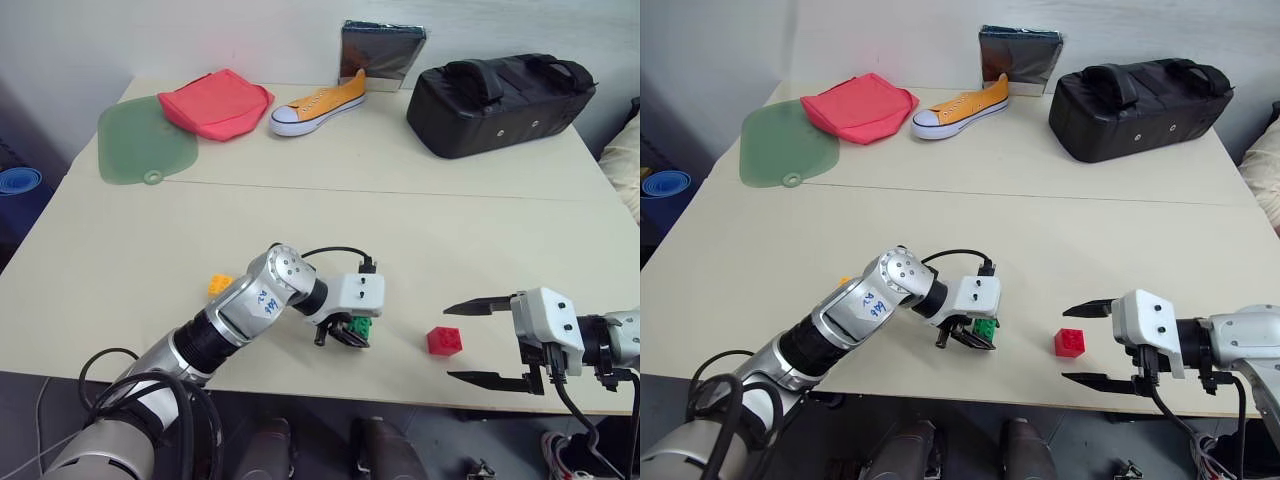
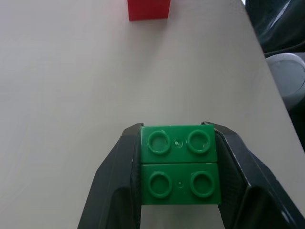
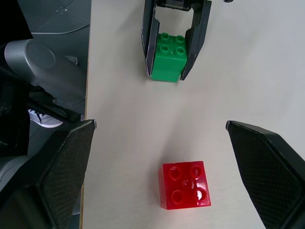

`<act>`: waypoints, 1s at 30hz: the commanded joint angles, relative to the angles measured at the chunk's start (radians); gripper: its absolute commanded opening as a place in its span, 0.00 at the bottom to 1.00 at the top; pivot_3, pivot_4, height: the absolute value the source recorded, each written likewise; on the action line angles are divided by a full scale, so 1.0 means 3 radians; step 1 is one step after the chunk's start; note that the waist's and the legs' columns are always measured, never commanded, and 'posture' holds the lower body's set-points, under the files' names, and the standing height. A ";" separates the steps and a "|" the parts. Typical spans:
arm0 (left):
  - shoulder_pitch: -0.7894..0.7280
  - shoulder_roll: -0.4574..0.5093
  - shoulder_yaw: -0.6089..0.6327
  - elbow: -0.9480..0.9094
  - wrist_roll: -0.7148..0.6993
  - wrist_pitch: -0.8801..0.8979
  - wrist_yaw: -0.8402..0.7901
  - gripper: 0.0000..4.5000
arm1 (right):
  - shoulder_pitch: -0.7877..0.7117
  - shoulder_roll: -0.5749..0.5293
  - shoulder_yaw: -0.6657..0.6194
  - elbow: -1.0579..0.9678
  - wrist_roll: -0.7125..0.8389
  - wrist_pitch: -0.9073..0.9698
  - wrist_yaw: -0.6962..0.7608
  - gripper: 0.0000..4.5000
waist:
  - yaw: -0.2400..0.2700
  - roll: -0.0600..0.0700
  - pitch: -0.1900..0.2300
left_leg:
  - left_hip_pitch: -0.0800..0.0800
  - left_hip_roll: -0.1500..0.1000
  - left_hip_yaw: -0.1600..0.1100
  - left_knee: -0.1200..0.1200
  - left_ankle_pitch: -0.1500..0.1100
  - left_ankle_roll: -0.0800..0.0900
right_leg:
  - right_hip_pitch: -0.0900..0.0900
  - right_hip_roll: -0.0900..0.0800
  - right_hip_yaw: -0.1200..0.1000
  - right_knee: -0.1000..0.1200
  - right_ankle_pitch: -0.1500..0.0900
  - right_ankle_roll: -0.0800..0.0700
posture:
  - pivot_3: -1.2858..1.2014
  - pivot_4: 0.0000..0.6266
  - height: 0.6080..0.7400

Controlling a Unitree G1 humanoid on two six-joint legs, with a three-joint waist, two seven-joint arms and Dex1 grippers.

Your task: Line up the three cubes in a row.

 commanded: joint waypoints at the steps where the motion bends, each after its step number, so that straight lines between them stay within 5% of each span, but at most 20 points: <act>1: 0.0001 -0.0027 -0.0019 -0.0048 -0.0005 0.0032 0.0040 0.34 | -0.0037 -0.0041 -0.0053 -0.0112 0.0059 0.0023 -0.0004 1.00 | 0.0000 0.0000 0.0000 | 0.0000 0.0000 0.0000 0.0000 0.0000 0.0000 | 0.0000 0.0000 0.0000 0.0000 0.0000 0.0000 | 0.52 0.24 1.00; 2: 0.0017 -0.0020 -0.0019 -0.0057 -0.0016 0.0031 0.0038 0.34 | -0.0045 -0.0039 -0.0050 -0.0114 0.0058 0.0028 -0.0005 1.00 | 0.0000 0.0000 0.0000 | 0.0000 0.0000 0.0000 0.0000 0.0000 0.0000 | 0.0000 0.0000 0.0000 0.0000 0.0000 0.0000 | 0.52 0.24 1.00; 12: -0.0080 -0.0028 0.0247 -0.0151 -0.0299 0.0316 0.0054 1.00 | -0.0150 -0.0028 0.0033 -0.0060 0.0031 0.0007 0.0008 1.00 | -0.0001 0.0000 0.0000 | 0.0000 0.0000 -0.0001 0.0000 0.0000 0.0000 | 0.0000 0.0000 0.0000 0.0000 0.0000 0.0000 | 0.52 0.24 1.00; 17: -0.0330 0.0080 0.0642 -0.0146 -0.0531 0.0516 0.0042 1.00 | -0.0255 -0.0012 0.0111 -0.0005 0.0022 -0.0010 0.0015 1.00 | -0.0002 0.0000 0.0000 | 0.0000 0.0000 -0.0001 0.0001 0.0000 0.0000 | 0.0000 0.0000 -0.0001 0.0000 0.0000 0.0000 | 0.52 0.24 1.00; 23: -0.0325 0.0708 0.1320 -0.0154 -0.0839 0.0323 -0.0182 1.00 | -0.0694 0.0075 0.0213 0.0141 0.0351 0.0257 -0.0016 1.00 | -0.0070 0.0001 0.0000 | 0.0001 0.0004 -0.0002 0.0000 0.0003 -0.0005 | -0.0001 0.0002 -0.0002 0.0001 0.0000 0.0000 | 0.52 0.24 1.00; 30: 0.0760 0.1517 0.2493 -0.0494 -0.1408 -0.0241 -0.0606 1.00 | -0.1162 0.0126 0.0413 0.0248 0.0513 0.0498 0.0023 1.00 | -0.0095 0.0001 0.0000 | 0.0000 0.0006 -0.0004 -0.0005 0.0001 -0.0007 | -0.0003 -0.0001 -0.0005 -0.0003 -0.0002 -0.0003 | 0.52 0.24 1.00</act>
